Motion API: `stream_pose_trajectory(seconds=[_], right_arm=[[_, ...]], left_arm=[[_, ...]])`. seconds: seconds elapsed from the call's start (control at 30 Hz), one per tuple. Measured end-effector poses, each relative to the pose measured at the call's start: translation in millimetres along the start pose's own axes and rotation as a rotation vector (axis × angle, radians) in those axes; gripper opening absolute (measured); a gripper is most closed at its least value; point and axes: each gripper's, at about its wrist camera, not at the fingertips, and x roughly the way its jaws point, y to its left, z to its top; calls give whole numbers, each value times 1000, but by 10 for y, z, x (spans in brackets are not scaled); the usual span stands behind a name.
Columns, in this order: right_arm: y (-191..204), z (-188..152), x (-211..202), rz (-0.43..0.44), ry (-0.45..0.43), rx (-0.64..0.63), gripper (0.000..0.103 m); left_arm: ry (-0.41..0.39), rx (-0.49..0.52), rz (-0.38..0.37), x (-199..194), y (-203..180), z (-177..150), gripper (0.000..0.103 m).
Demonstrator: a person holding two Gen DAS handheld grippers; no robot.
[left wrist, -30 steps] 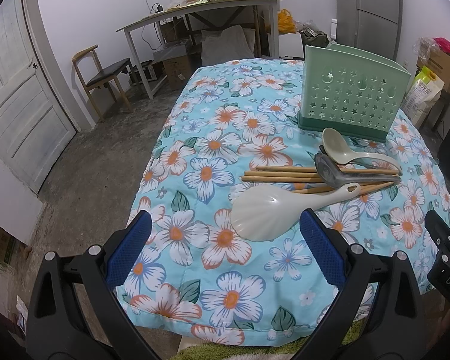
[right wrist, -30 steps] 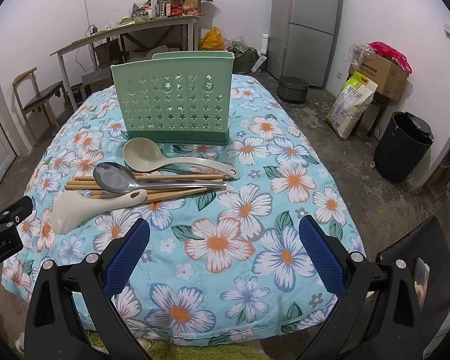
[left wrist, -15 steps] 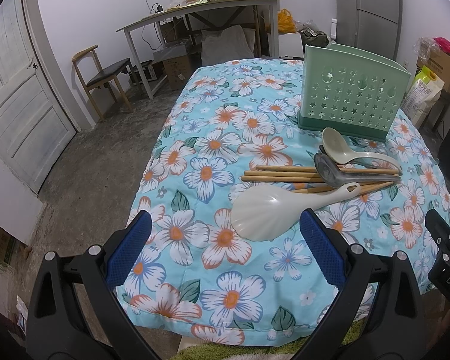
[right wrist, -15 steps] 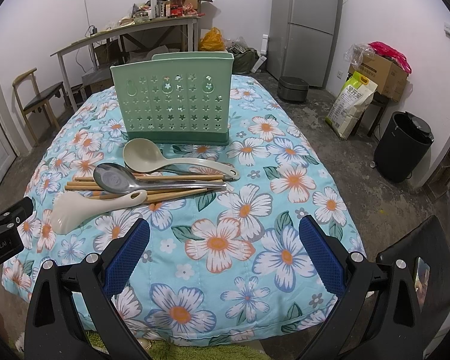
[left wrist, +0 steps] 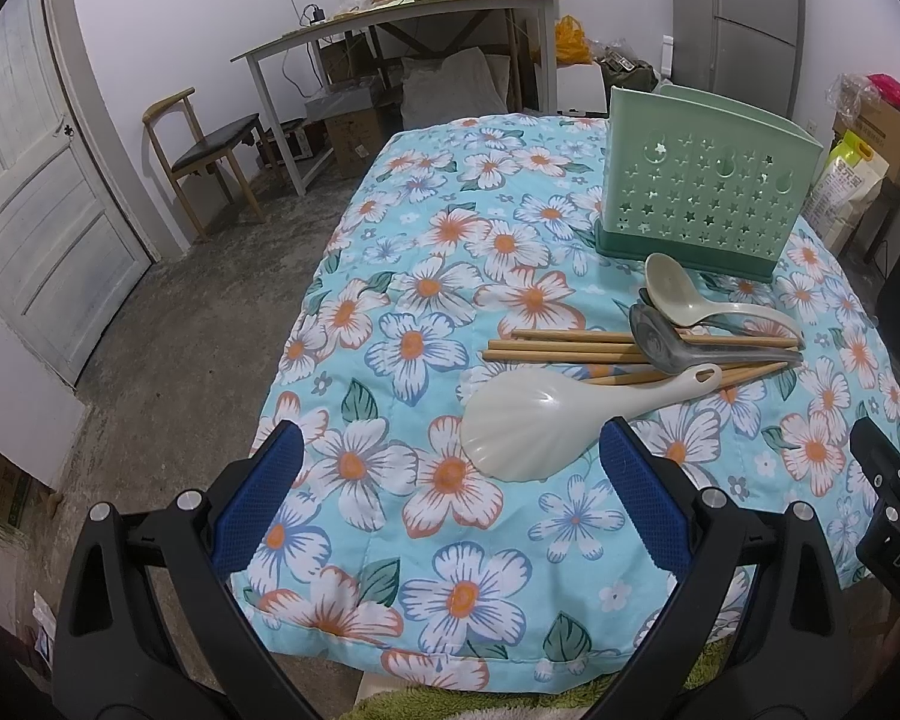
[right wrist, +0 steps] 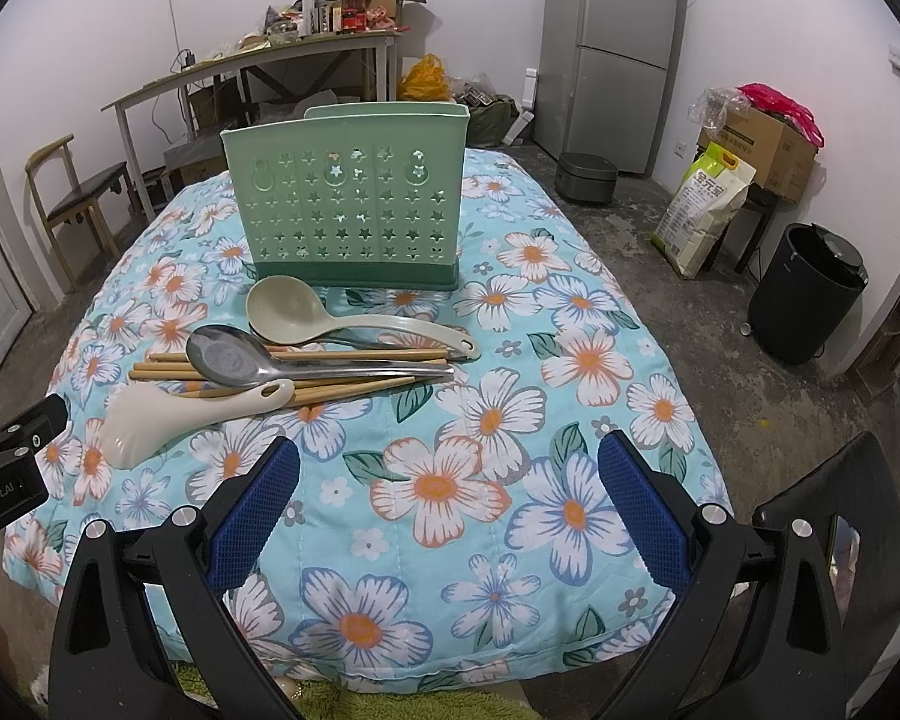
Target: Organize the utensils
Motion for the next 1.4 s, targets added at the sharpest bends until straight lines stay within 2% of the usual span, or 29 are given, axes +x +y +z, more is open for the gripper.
stream_pose_trajectory(seconds=[0.47,0.73,0.8,0.9,0.97,1.03,1.07,1.27,1.4], right_arm=[[91,21,77,-11,0,-30,97],[201,18,238,12,30,-65,97],[240,-5,316,28,51,-73,97],[306,-43,434,56,85,-86,97],[347,-72,508,77,104,-92,97],[382,-99,579,103,123,-98,97],[394,-102,603,114,130,-100,97],[392,-144,815,220,203,-67,97],[371,-139,913,241,226,-50,97]], left_arm=[[-28,2,-22,28,40,23,95],[25,-2,-79,305,147,6,95],[25,17,-114,352,142,-18,95],[34,28,-227,421,148,-53,95],[41,14,-318,465,175,-76,95],[31,-34,-447,502,251,-111,95],[27,-52,-474,519,269,-118,95],[14,-115,-498,635,389,-106,95],[23,-129,-512,769,434,-67,95]])
